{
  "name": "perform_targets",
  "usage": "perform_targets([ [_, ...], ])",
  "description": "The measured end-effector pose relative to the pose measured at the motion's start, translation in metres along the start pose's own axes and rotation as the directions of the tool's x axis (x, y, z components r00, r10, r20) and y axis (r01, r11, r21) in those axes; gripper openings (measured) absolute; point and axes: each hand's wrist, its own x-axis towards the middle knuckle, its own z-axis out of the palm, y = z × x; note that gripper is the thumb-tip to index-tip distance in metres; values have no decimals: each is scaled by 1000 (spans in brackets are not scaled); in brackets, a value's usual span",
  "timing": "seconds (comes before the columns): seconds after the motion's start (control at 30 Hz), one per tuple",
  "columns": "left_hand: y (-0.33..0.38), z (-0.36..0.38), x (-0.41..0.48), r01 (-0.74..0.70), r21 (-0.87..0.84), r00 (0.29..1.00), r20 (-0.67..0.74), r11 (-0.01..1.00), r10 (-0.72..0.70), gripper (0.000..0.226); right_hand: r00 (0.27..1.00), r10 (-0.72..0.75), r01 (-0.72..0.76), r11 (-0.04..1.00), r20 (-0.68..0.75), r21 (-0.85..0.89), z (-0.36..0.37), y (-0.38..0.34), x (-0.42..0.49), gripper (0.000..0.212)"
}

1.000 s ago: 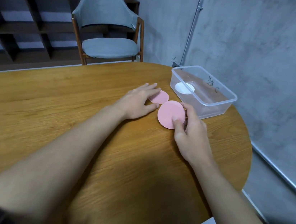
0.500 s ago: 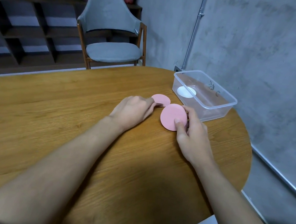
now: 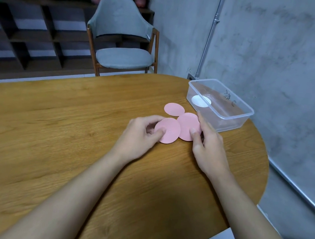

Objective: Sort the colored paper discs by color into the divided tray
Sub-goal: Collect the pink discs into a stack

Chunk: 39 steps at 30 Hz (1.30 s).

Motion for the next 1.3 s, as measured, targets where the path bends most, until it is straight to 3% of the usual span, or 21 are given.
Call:
perform_targets([
  [0.27, 8, 14, 1, -12, 76, 993, -113, 997, 21, 37, 987, -93, 90, 996, 133, 25, 3, 3, 0, 52],
  [0.43, 8, 14, 7, 90, 33, 993, -78, 995, -87, 61, 984, -116, 112, 993, 138, 30, 1, 2, -2, 51],
  [0.57, 12, 14, 9, 59, 61, 998, -21, 996, -58, 44, 983, -111, 107, 994, 147, 34, 0, -2, -3, 51],
  [0.7, 11, 16, 8, 68, 45, 996, -68, 997, -65, 33, 985, -65, 60, 997, 158, 41, -1, -5, -4, 53],
  [0.9, 12, 18, 3, 63, -19, 992, -111, 998, -65, 31, 971, -67, 98, 987, 231, -125, 6, -10, -7, 77],
  [1.1, 9, 20, 1, -45, 144, 998, -47, 989, 52, 25, 980, -121, 129, 991, 160, -45, 4, -8, -6, 60],
  [1.2, 10, 22, 0, -111, 212, 992, -39, 971, 122, 30, 987, -150, 147, 987, 50, 59, 1, -5, -6, 36],
  [1.3, 10, 25, -1, -147, 290, 987, -24, 946, 161, 37, 990, -137, 133, 989, 45, 69, 2, -2, -6, 31],
])
